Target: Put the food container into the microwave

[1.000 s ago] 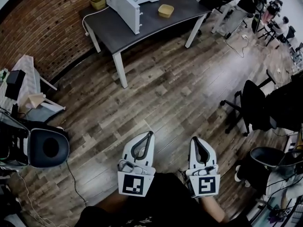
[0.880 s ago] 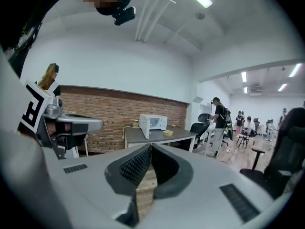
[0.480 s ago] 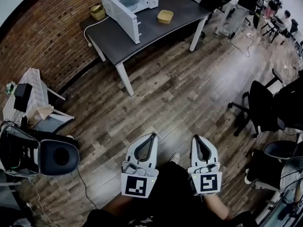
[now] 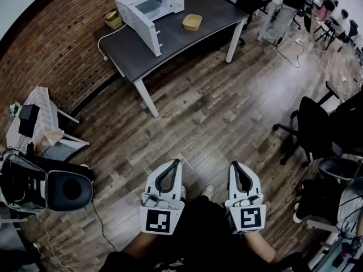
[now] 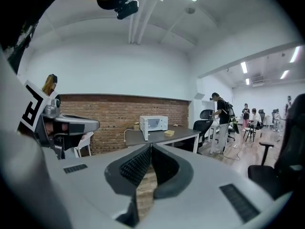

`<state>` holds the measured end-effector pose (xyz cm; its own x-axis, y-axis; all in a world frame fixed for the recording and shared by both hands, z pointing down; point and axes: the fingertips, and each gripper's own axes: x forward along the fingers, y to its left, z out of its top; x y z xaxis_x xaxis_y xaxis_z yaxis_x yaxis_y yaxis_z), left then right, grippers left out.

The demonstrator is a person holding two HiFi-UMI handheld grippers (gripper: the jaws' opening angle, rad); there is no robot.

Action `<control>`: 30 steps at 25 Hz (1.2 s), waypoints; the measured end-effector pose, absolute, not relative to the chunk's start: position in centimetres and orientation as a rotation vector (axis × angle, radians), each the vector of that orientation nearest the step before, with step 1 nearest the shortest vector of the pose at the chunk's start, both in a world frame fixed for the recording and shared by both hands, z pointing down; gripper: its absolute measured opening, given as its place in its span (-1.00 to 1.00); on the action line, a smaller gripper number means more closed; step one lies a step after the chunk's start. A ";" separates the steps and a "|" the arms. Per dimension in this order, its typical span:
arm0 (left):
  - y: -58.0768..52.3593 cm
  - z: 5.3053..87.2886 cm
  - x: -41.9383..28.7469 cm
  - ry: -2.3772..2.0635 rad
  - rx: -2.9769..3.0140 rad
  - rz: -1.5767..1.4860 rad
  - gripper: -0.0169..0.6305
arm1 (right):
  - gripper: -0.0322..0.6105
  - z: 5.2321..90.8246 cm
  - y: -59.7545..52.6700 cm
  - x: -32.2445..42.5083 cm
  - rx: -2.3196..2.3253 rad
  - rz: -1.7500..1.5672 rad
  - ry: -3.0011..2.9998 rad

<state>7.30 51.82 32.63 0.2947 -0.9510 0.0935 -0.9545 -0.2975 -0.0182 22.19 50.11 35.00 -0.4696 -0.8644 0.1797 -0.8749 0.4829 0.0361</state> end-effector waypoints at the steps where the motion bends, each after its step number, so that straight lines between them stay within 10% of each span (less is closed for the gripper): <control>1: 51.7 32.6 7.7 -1.838 2.496 0.142 -0.95 | -0.70 35.0 50.0 22.6 1.512 0.094 -2.554; 30: 49.7 35.0 17.5 -1.891 2.424 0.138 -0.95 | -0.70 37.2 46.3 30.3 1.442 0.175 -2.641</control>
<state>17.54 49.75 35.01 0.2417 -0.9641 0.1102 -0.9699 -0.2436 -0.0046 30.26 46.29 37.20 -0.5359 -0.8278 0.1664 -0.8425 0.5372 -0.0407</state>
